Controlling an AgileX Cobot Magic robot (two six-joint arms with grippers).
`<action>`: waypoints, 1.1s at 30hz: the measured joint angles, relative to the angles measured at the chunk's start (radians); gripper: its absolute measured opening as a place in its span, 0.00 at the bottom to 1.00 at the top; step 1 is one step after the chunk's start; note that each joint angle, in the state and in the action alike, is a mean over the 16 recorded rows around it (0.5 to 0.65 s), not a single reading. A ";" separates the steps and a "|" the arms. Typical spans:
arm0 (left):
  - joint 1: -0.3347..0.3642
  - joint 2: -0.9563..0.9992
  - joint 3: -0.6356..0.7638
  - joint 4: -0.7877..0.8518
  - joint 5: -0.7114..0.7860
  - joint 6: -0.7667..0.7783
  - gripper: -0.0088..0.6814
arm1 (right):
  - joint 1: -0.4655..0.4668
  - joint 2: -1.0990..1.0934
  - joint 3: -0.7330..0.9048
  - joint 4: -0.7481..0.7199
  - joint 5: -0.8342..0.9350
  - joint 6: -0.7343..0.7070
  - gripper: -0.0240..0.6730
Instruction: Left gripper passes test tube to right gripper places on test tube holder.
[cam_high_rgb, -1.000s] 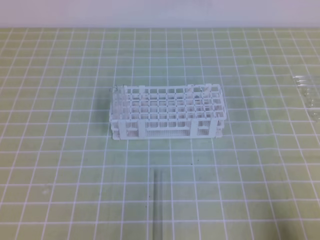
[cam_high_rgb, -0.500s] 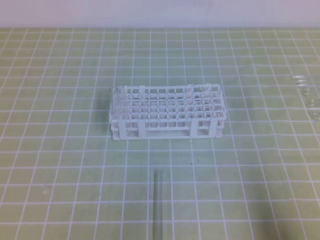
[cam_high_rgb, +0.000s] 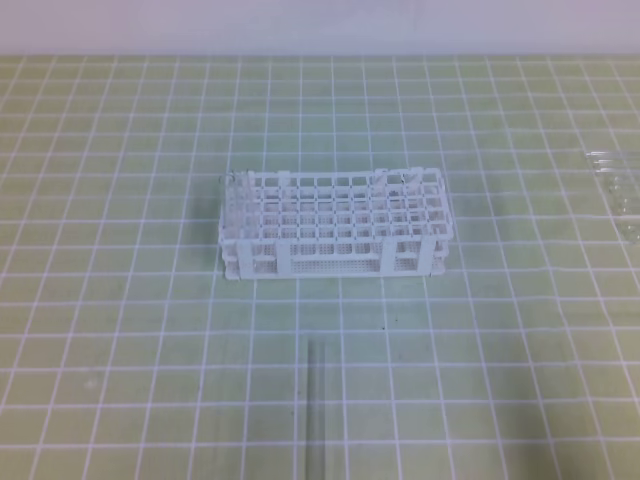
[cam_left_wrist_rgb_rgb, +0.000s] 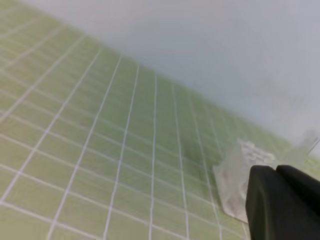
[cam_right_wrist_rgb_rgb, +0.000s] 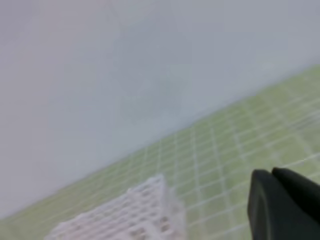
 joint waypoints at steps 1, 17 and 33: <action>0.000 0.027 -0.019 -0.002 0.016 -0.001 0.01 | 0.000 0.015 -0.015 0.010 0.013 0.000 0.01; -0.011 0.648 -0.520 -0.153 0.541 0.299 0.01 | 0.000 0.509 -0.397 -0.141 0.517 -0.001 0.01; -0.423 1.033 -0.694 -0.193 0.558 0.216 0.01 | 0.000 0.732 -0.608 -0.197 0.719 -0.052 0.01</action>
